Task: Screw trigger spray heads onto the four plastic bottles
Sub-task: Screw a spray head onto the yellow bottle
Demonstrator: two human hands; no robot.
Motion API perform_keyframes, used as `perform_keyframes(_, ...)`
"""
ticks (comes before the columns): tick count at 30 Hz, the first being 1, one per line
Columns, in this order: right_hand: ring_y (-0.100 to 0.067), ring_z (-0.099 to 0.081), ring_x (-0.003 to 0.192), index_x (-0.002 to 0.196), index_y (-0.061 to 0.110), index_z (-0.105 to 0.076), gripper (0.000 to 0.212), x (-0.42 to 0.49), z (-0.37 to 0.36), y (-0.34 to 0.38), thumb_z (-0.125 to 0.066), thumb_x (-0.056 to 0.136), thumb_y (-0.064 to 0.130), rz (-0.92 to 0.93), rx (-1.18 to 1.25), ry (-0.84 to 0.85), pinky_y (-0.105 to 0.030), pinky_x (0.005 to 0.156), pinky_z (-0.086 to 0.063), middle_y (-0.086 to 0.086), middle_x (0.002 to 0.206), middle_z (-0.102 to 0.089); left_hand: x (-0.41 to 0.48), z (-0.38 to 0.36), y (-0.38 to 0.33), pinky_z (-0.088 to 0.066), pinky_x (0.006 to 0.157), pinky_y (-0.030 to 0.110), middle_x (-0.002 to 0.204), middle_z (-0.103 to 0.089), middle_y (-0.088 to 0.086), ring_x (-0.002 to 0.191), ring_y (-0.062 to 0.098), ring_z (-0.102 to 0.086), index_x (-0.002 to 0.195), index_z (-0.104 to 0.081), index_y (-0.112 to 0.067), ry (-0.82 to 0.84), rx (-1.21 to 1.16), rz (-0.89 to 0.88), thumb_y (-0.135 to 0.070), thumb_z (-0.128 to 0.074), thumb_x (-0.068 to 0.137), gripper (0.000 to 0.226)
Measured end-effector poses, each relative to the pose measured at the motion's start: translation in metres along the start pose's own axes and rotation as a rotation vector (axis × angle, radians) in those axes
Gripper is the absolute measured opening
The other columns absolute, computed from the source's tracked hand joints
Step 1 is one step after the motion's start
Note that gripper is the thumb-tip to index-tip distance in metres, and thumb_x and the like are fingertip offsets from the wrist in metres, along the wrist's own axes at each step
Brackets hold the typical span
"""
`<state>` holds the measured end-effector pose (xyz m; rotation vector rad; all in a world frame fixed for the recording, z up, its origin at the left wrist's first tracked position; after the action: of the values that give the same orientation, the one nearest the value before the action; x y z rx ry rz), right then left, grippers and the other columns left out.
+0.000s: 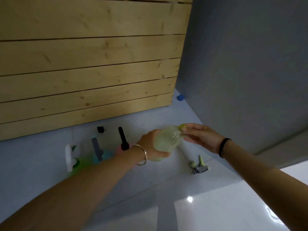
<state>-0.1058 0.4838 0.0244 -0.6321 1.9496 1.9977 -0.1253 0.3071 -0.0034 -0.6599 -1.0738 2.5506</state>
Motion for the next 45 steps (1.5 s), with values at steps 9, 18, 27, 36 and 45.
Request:
perform_keyframes(9, -0.025, -0.045, 0.129, 0.136, 0.013, -0.043, 0.06, -0.018, 0.096, -0.144, -0.066, 0.084, 0.031, -0.249, 0.126, -0.466, -0.038, 0.106, -0.038, -0.008, 0.142, -0.046, 0.013, -0.058, 0.023, -0.038, 0.094, 0.023, 0.135, -0.048, -0.002, 0.122, 0.017, -0.05, 0.136, -0.036, -0.02, 0.153, 0.119, 0.093, -0.048, -0.082, 0.059, 0.094)
perform_keyframes(18, -0.037, -0.048, 0.121, 0.133, 0.0, -0.043, 0.083, -0.005, 0.109, -0.23, -0.082, 0.067, 0.031, -0.425, 0.133, -0.664, -0.047, 0.102, -0.04, -0.024, 0.134, -0.05, 0.031, -0.073, 0.046, -0.042, 0.098, 0.027, 0.129, -0.054, -0.001, 0.117, 0.017, -0.053, 0.131, -0.041, -0.019, 0.134, 0.088, 0.151, -0.044, -0.085, 0.057, 0.09)
perform_keyframes(27, -0.031, -0.053, 0.106, 0.113, 0.005, -0.047, 0.074, 0.004, 0.108, -0.246, -0.089, 0.056, 0.029, -0.426, -0.07, -0.815, -0.036, 0.094, -0.044, -0.014, 0.121, -0.045, 0.031, -0.076, 0.054, -0.042, 0.101, 0.029, 0.129, -0.053, -0.003, 0.117, 0.016, -0.053, 0.131, -0.041, -0.022, 0.145, 0.062, 0.174, -0.045, -0.085, 0.058, 0.088)
perform_keyframes(36, -0.017, -0.055, 0.074, 0.081, 0.01, -0.072, 0.021, -0.007, 0.092, -0.256, -0.078, 0.071, 0.027, -0.537, -0.14, -0.644, -0.024, 0.067, -0.042, -0.005, 0.077, -0.065, 0.02, -0.058, 0.045, -0.045, 0.099, 0.034, 0.123, -0.055, -0.001, 0.114, 0.018, -0.055, 0.124, -0.045, -0.021, 0.11, 0.011, 0.18, -0.041, -0.085, 0.059, 0.079)
perform_keyframes(45, -0.037, -0.059, 0.079, 0.081, 0.012, -0.039, 0.019, -0.019, 0.072, -0.223, -0.055, 0.092, 0.01, -0.321, 0.309, -0.681, -0.035, 0.065, -0.053, -0.021, 0.1, -0.055, 0.006, -0.042, 0.03, -0.045, 0.099, 0.036, 0.121, -0.054, -0.001, 0.113, 0.019, -0.054, 0.125, -0.044, -0.018, 0.082, -0.016, 0.176, -0.038, -0.085, 0.061, 0.079)
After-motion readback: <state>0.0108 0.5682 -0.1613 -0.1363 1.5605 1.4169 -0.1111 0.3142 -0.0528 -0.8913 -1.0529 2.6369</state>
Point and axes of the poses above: each hand's wrist, its own x-axis towards the middle knuckle, its own z-axis out of the back of the hand, y = z × x, the point moved 8 cm from there along x, towards the middle knuckle
